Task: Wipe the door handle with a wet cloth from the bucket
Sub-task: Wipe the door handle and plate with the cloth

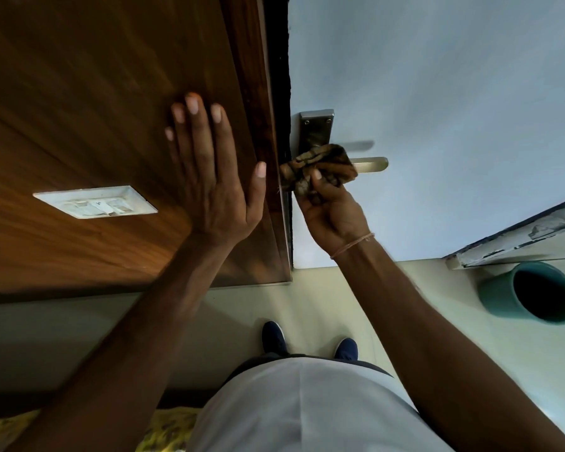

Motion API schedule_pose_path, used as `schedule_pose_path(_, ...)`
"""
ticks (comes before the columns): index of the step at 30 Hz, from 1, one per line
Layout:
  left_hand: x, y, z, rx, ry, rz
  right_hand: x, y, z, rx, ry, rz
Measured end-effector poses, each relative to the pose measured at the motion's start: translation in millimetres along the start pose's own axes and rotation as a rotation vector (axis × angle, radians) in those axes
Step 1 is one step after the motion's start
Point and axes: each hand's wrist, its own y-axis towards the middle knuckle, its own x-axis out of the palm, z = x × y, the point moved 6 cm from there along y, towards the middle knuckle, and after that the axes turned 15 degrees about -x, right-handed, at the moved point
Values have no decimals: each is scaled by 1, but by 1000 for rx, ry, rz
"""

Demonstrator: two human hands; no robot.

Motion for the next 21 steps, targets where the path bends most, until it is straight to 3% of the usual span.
schedule_pose_path(4,6,2,4,18,78,12,-12,7,-19,-11,-23,-48)
schedule_pose_path(12,15,-1,2,45,107,80,-55,21,-60,-126,71,115)
schedule_pose_path(17,19,-2,4,38,118,95,-8,0,-11,-23,29,-24)
schedule_pose_path(21,20,-2,3,34,116,111,-18,8,-29,-66,-10,-29)
